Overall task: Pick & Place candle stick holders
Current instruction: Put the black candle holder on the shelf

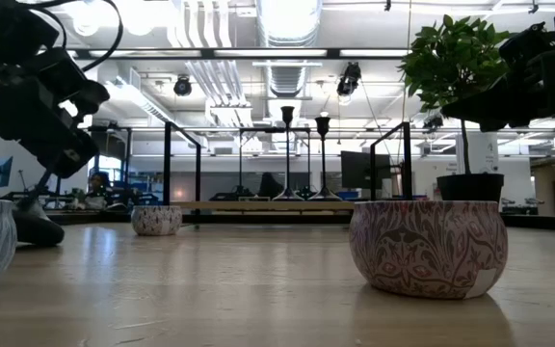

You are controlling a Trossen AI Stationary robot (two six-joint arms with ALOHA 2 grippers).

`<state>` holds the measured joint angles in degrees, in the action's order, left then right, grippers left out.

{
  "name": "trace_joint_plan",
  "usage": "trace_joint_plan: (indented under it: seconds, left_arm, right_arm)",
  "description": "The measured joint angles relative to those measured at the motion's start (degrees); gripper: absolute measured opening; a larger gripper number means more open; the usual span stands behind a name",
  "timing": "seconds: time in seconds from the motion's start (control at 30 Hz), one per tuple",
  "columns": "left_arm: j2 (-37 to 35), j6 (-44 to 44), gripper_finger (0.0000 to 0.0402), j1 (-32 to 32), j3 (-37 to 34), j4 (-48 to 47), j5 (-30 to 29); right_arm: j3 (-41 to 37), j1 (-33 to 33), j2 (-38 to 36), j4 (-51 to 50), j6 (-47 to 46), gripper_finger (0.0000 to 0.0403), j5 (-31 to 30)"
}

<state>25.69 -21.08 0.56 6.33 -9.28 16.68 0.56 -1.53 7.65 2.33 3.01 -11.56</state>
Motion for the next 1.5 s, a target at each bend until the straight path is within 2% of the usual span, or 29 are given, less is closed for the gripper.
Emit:
trace_joint_plan:
  seconds: [0.3, 0.5, 0.63, 0.8, 0.97, 1.3, 1.5]
  left_arm:
    - [0.43, 3.22, 0.0017, -0.06, 4.99, 2.78, -5.51]
    - [2.91, 6.07, 0.0017, -0.06, 12.61, 2.37, -8.14]
    - [6.9, 10.6, 0.0017, -0.04, 21.1, -4.45, -10.4]
    - [13.36, 18.56, 0.0017, 0.0, 33.7, -13.39, -18.31]
    - [19.76, 23.9, 0.0017, -0.45, 41.33, -13.29, -28.96]
    - [33.66, 20.35, 0.0017, -2.1, 48.32, -6.98, -30.02]
    - [38.9, 13.58, 0.0017, -2.1, 51.89, -2.39, -39.79]
  right_arm:
    - [0.0, 0.0, -0.01, 0.01, 0.0, 0.0008, -0.01]
    - [0.0, 0.0, 0.02, 0.01, 0.0, 0.0008, 0.01]
    - [0.0, 0.0, 0.02, 0.0, 0.0, 0.0008, 0.01]
    - [0.0, 0.01, 0.02, 0.0, 0.0, 0.0008, 0.01]
    - [0.0, 0.0, 0.02, 0.0, 0.0, 0.0008, 0.01]
    - [0.0, -0.01, 0.0, -0.01, 0.0, 0.0008, -0.01]
    - [0.0, 0.0, 0.02, 0.0, 0.0, 0.0008, 0.01]
